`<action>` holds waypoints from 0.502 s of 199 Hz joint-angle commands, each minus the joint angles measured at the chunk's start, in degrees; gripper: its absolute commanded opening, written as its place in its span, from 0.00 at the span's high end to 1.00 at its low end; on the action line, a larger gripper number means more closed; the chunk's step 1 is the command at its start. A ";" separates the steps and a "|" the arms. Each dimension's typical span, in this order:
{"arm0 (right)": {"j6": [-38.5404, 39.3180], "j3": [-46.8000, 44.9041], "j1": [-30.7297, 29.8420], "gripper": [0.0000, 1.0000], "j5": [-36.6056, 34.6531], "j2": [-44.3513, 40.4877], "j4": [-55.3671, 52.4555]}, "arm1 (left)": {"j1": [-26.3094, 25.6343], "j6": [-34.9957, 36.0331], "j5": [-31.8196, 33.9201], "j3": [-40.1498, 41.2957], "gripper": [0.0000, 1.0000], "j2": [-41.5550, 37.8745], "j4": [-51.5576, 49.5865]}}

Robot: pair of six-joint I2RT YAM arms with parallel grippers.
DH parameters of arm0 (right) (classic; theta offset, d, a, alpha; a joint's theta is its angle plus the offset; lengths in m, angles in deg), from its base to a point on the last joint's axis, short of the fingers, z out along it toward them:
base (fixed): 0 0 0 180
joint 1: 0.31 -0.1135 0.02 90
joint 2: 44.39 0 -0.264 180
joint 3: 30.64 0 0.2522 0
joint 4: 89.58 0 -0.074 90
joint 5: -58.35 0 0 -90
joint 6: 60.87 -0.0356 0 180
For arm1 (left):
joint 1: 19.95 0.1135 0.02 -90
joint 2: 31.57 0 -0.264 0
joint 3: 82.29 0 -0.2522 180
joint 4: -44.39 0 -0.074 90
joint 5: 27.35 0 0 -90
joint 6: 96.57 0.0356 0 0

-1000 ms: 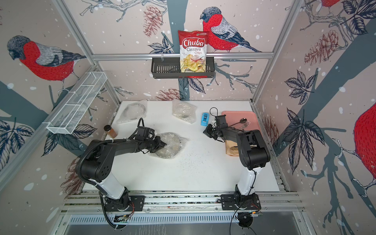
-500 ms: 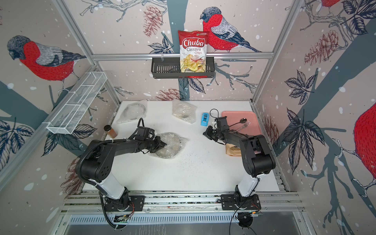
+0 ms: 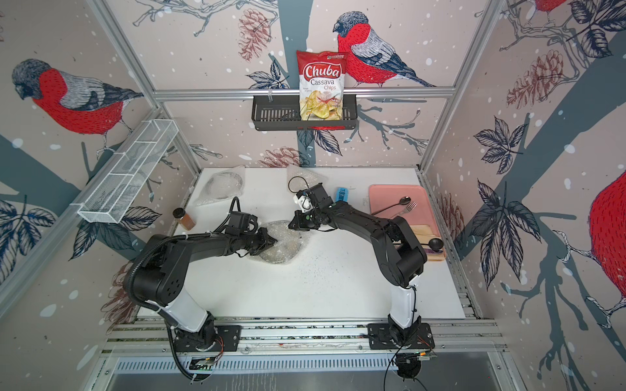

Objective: Wrap dinner plates in bubble wrap
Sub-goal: Tear off the tape using the Tape Cutter, then stick the tape on the bubble wrap.

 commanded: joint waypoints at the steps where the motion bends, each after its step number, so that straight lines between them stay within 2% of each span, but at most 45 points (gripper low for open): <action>1: -7.14 1.24 -1.81 1.00 2.45 1.84 -0.54 | -0.53 -0.65 2.06 0.65 1.00 0.22 -7.94; 40: -13.13 2.70 -4.18 1.00 2.62 5.05 0.40 | -0.60 -1.13 1.77 1.01 1.00 0.16 -7.22; 100: -15.24 3.08 -4.80 1.00 0.81 7.46 0.85 | -0.82 -1.09 1.46 1.16 1.00 0.01 -7.07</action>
